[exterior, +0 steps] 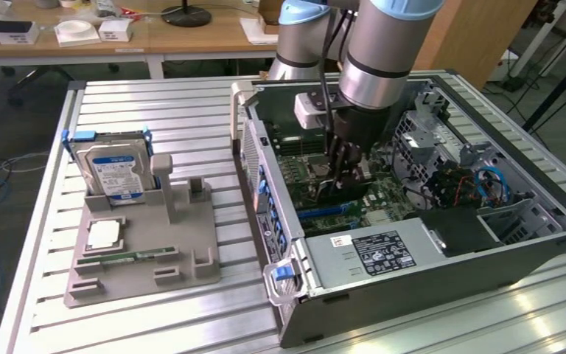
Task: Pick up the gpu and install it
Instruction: 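Insert the gpu into the slot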
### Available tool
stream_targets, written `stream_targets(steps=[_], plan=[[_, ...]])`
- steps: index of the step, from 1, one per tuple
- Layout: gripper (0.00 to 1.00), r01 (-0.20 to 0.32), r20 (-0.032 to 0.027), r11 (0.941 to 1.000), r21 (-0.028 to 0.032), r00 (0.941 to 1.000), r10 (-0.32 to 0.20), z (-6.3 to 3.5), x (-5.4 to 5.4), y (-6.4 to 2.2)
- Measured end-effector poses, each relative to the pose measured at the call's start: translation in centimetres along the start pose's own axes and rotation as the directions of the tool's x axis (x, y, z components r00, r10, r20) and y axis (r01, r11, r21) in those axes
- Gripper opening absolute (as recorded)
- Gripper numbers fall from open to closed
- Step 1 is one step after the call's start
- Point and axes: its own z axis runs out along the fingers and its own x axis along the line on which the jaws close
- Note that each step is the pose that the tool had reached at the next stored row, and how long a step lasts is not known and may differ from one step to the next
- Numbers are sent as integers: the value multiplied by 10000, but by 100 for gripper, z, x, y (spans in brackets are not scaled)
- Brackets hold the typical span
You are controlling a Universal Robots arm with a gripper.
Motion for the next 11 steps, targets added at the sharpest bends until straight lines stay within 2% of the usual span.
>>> stream_targets(steps=[3,11], plan=[[26,0,0,10000,0,10000,0,50,1,0],[26,19,1,10000,0,10000,-19,70,0,-22]])
